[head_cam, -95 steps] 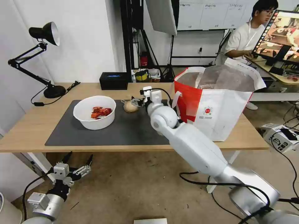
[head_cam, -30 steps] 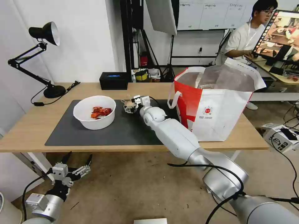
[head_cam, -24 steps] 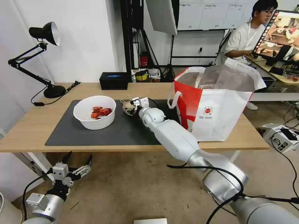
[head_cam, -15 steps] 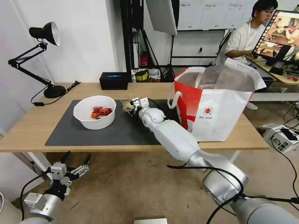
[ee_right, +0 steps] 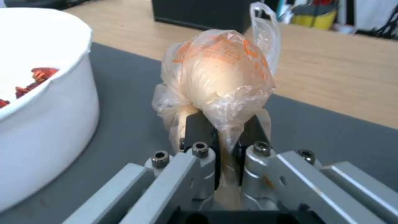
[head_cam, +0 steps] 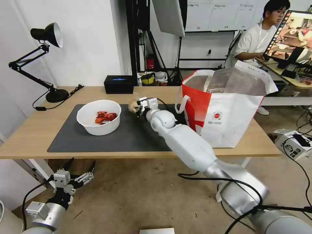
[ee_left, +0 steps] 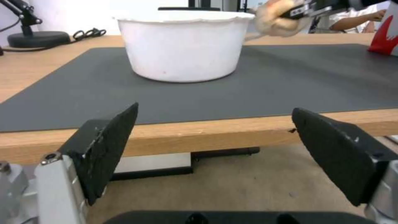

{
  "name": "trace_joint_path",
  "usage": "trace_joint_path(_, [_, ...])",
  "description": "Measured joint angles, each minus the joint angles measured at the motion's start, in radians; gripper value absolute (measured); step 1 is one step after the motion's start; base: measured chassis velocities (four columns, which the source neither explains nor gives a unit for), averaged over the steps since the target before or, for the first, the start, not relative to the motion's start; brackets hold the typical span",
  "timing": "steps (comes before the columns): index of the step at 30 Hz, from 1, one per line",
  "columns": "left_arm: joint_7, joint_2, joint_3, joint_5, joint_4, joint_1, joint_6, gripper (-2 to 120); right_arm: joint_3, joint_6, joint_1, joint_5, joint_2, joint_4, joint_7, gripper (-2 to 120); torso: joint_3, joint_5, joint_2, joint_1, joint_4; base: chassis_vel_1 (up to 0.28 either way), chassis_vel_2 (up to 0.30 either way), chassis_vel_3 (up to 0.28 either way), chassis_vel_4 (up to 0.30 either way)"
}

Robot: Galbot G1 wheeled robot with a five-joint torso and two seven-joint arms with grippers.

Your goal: Pick up the trash from the table and place it into the takeout bag.

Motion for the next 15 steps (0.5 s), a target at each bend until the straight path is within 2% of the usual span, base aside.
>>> trace_joint_path(2, [0.000, 0.005, -0.002, 0.001, -0.003, 0.007, -0.008, 100, -0.016, 0.026, -0.037, 0.008, -0.060, 0.102, 0.039, 4, 0.000, 0.0000, 0.000, 0.000, 0.0000, 0.000, 0.000, 0.000, 0.000])
trace_joint_path(4, [0.000, 0.005, -0.004, 0.001, -0.004, 0.008, -0.008, 100, -0.018, 0.031, -0.045, 0.010, -0.073, 0.125, 0.047, 4, 0.000, 0.0001, 0.000, 0.000, 0.0001, 0.000, 0.000, 0.000, 0.000])
trace_joint_path(5, [-0.001, 0.007, -0.007, 0.000, -0.008, 0.009, -0.009, 100, -0.021, 0.040, -0.070, 0.020, -0.107, 0.192, 0.070, 4, 0.000, 0.0002, 0.000, 0.000, 0.0000, 0.000, 0.000, 0.000, 0.000])
trace_joint_path(10, [-0.001, 0.003, -0.005, 0.001, -0.013, 0.010, -0.009, 100, -0.020, 0.052, -0.134, 0.037, -0.172, 0.339, 0.111, 4, 0.000, 0.0001, 0.000, 0.000, 0.0001, 0.000, 0.000, 0.000, 0.000])
trace_joint_path(12, [-0.001, 0.002, -0.005, 0.001, -0.013, 0.011, -0.009, 100, -0.020, 0.053, -0.139, 0.038, -0.176, 0.349, 0.113, 4, 0.000, 0.0001, 0.000, 0.000, 0.0001, 0.000, 0.000, 0.000, 0.000])
trace_joint_path(15, [-0.001, -0.003, -0.004, 0.005, -0.017, 0.017, -0.009, 100, -0.012, 0.082, -0.194, 0.034, -0.227, 0.475, 0.132, 3, 0.000, 0.0001, 0.000, 0.000, 0.0001, 0.000, 0.000, 0.000, 0.000])
